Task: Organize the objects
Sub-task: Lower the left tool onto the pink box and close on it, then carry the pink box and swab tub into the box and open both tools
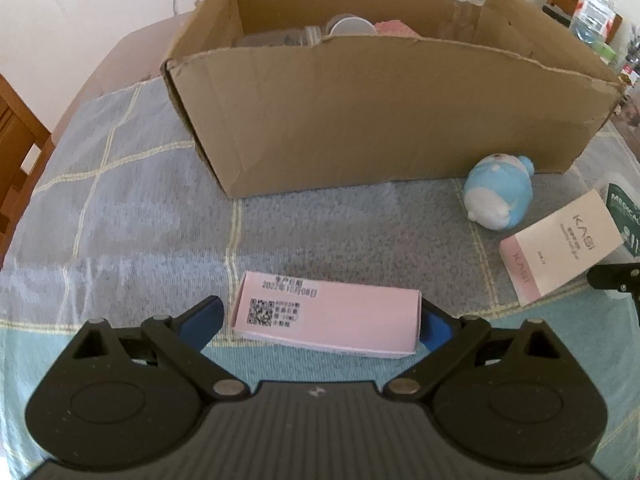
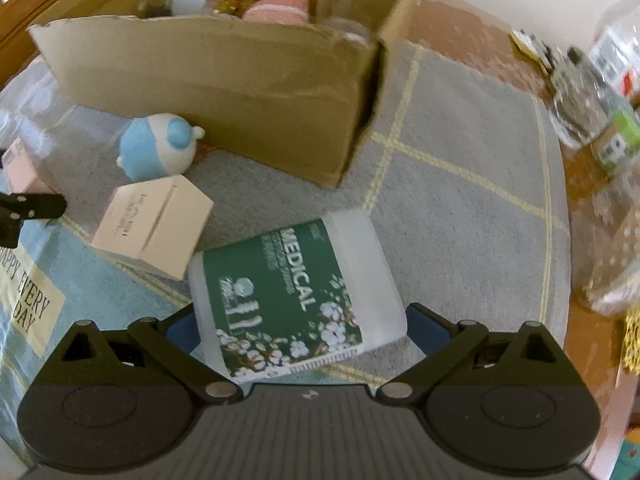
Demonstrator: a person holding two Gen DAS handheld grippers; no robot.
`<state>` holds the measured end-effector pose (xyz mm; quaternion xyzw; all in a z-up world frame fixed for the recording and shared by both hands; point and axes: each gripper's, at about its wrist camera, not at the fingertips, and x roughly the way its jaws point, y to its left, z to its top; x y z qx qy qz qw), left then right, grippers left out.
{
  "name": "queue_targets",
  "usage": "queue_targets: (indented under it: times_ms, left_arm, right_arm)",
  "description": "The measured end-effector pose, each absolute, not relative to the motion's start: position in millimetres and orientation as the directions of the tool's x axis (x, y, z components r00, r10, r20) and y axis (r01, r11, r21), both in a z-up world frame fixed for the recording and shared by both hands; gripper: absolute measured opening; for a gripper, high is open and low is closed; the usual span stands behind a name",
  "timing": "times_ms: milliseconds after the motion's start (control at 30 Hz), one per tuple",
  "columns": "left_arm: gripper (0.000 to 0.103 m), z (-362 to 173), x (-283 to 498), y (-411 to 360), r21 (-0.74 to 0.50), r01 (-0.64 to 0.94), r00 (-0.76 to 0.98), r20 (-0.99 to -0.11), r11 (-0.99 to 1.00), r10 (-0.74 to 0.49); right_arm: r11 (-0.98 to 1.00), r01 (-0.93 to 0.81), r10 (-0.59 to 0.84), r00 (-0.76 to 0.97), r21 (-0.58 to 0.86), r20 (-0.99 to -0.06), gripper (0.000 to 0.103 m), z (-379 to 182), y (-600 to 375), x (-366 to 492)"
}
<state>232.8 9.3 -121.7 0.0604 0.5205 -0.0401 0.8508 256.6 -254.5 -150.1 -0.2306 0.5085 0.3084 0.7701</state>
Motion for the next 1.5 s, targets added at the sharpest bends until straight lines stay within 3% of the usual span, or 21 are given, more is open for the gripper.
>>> queue_targets:
  times_ms: [333,500,600,933,1500]
  left_arm:
    - [0.090,-116,239,6,0.063,0.162,0.459,-0.888,0.985,-0.018]
    - [0.083,-118,238,4,0.060,0.159,0.451,-0.893,0.985,-0.018]
    - [0.083,-117,237,3,0.055,0.163,0.449,-0.893,0.985,-0.025]
    - [0.083,-93,230,3,0.043,0.187,0.460,-0.887,0.981,-0.049]
    - [0.083,-19,232,-7,0.003,0.287,0.488,-0.861,0.958,-0.144]
  right_arm:
    - [0.647,-0.762,0.262,0.276,-0.044,-0.925,0.103,-149,-259,260]
    - [0.622,-0.783,0.285,0.250,-0.019,-0.925,0.096,-146,-262,260]
    - [0.609,-0.793,0.285,0.232,-0.011,-0.930,0.090,-147,-259,259]
    - [0.590,-0.807,0.278,0.206,-0.002,-0.938,0.089,-150,-259,274]
    - [0.510,-0.860,0.348,0.215,-0.008,-0.913,0.088,-76,-271,280]
